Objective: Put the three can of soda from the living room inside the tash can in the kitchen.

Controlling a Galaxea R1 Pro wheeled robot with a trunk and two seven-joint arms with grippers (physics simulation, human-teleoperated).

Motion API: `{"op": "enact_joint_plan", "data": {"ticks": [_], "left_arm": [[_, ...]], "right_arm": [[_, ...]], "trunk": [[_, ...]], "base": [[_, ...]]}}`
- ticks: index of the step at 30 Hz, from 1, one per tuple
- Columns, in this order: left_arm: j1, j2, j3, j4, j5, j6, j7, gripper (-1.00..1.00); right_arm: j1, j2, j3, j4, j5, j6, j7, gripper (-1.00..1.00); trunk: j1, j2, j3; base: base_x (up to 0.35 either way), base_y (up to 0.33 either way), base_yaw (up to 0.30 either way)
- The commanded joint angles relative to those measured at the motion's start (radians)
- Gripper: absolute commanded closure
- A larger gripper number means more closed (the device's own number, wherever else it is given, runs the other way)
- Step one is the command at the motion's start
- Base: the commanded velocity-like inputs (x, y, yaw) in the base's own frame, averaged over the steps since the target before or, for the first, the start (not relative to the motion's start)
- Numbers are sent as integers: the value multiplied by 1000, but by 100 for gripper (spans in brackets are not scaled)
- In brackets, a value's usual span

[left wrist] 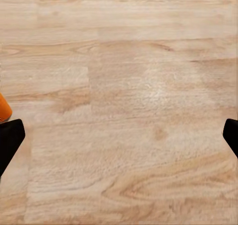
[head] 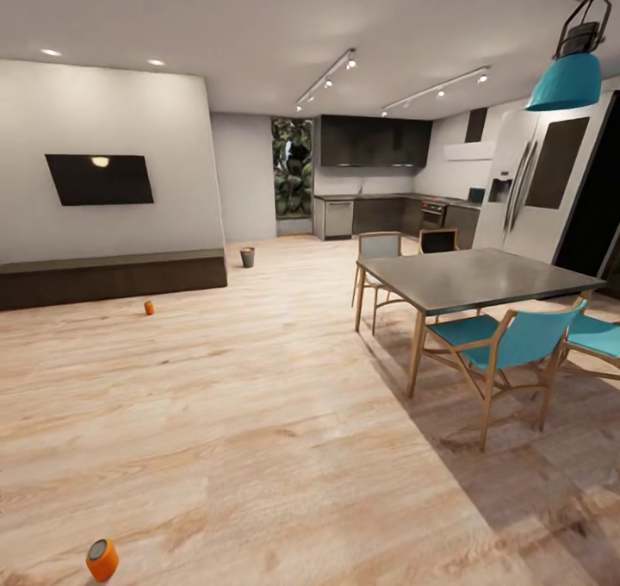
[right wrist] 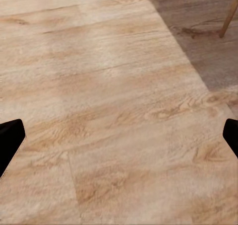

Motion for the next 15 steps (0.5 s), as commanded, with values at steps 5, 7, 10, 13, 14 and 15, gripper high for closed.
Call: {"op": "enact_joint_plan", "data": {"ticks": [5, 7, 10, 13, 14, 15], "left_arm": [[0, 0, 0, 0, 0, 0, 0, -100], [0, 0, 0, 0, 0, 0, 0, -100], [0, 0, 0, 0, 0, 0, 0, -100], [0, 0, 0, 0, 0, 0, 0, -100], [0, 0, 0, 0, 0, 0, 0, -100], [0, 0, 0, 0, 0, 0, 0, -100]], "right_arm": [[0, 2, 0, 1, 0, 0, 0, -100], [0, 2, 0, 1, 0, 0, 0, -100], [0, 2, 0, 2, 0, 0, 0, -100], [0, 2, 0, 2, 0, 0, 0, -100], [0, 2, 0, 2, 0, 0, 0, -100], [0, 2, 0, 2, 0, 0, 0, -100]], "trunk": [[0, 0, 7], [0, 0, 10], [0, 0, 14], [0, 0, 19], [0, 0, 20], [0, 0, 21]], "base": [[229, 0, 129], [224, 0, 136], [221, 0, 139], [219, 0, 142], [218, 0, 143], [218, 0, 144]]}}
